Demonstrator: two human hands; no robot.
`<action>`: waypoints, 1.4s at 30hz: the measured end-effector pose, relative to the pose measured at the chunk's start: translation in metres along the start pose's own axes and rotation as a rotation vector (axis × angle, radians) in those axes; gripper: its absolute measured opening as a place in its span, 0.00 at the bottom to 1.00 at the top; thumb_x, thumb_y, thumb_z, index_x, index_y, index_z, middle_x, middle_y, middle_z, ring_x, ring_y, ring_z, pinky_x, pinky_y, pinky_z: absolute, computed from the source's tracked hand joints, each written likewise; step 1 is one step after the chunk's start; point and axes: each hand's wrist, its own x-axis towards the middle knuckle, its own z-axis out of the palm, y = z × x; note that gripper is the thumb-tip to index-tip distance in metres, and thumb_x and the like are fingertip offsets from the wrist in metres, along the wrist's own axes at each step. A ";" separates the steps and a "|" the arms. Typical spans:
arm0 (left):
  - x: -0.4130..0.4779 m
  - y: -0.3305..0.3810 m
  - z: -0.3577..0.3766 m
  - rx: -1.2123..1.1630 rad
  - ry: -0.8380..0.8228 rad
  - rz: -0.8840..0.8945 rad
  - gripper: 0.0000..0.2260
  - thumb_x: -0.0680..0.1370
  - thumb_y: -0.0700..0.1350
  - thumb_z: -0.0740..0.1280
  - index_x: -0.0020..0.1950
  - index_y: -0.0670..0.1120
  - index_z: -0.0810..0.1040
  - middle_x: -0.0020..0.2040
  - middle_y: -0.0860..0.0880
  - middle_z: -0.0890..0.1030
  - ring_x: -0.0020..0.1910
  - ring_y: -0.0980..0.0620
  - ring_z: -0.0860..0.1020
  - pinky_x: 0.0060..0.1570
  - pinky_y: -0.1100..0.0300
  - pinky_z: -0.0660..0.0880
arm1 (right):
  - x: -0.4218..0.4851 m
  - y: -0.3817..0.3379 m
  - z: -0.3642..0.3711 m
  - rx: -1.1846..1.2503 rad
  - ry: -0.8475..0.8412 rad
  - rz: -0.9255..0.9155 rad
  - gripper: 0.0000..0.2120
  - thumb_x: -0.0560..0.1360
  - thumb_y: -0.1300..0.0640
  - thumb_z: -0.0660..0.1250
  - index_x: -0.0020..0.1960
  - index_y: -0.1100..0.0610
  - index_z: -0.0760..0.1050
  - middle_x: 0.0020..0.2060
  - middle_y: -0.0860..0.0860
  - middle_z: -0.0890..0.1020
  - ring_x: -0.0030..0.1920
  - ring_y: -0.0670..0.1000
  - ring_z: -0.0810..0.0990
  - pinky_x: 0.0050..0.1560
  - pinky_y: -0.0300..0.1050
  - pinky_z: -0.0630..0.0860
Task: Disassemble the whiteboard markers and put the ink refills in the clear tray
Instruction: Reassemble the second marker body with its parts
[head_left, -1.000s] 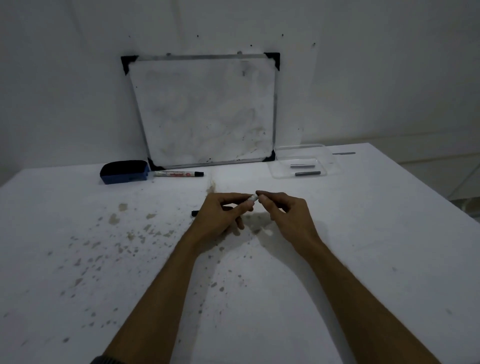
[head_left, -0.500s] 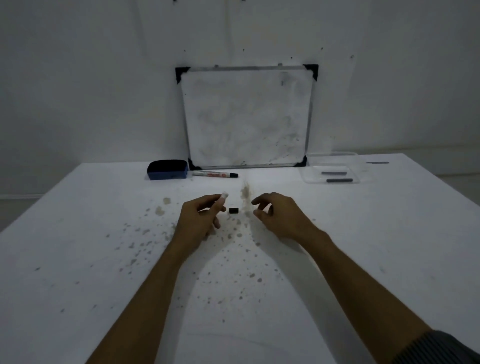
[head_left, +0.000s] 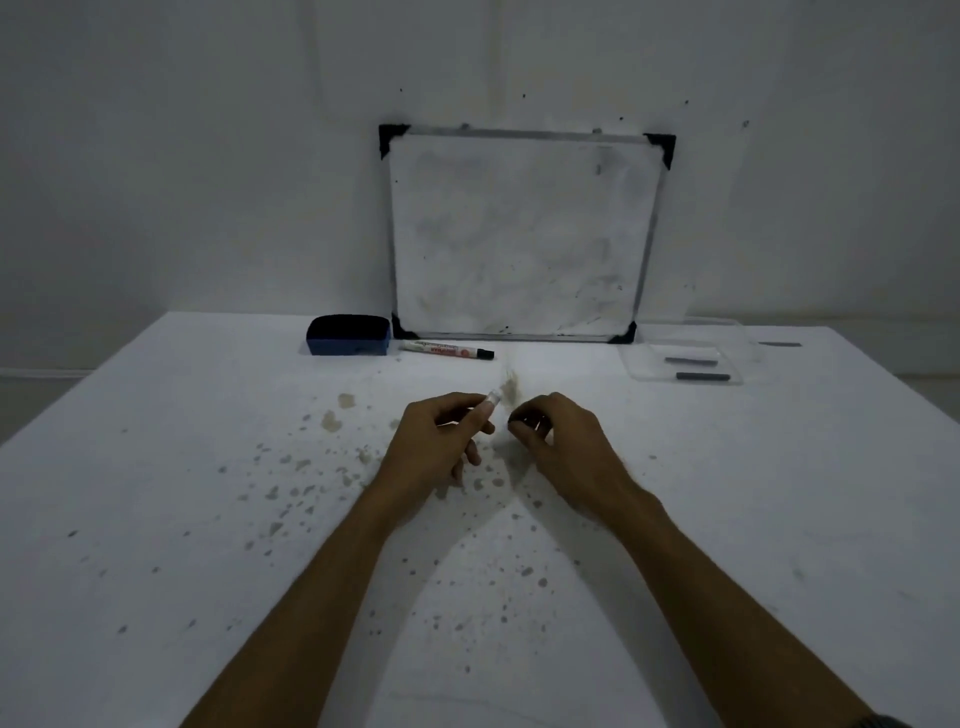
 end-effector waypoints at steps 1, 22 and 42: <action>-0.001 0.002 0.005 0.008 -0.027 0.006 0.14 0.80 0.52 0.71 0.62 0.45 0.85 0.43 0.50 0.88 0.30 0.50 0.82 0.27 0.54 0.80 | -0.005 0.003 -0.004 0.041 0.027 -0.001 0.12 0.82 0.50 0.65 0.63 0.52 0.79 0.53 0.47 0.80 0.48 0.44 0.78 0.49 0.33 0.74; 0.001 -0.001 0.032 -0.075 -0.172 -0.035 0.12 0.78 0.50 0.74 0.61 0.50 0.86 0.45 0.48 0.89 0.31 0.46 0.82 0.25 0.57 0.76 | -0.017 0.024 -0.031 0.804 0.034 0.235 0.11 0.80 0.52 0.69 0.60 0.51 0.83 0.50 0.47 0.88 0.44 0.47 0.83 0.43 0.42 0.78; -0.001 -0.004 0.028 0.013 -0.221 0.019 0.12 0.82 0.50 0.70 0.46 0.43 0.87 0.26 0.43 0.78 0.20 0.53 0.72 0.23 0.61 0.70 | -0.021 0.024 -0.039 0.676 -0.052 0.083 0.12 0.79 0.55 0.70 0.61 0.55 0.83 0.49 0.49 0.88 0.49 0.47 0.87 0.52 0.37 0.80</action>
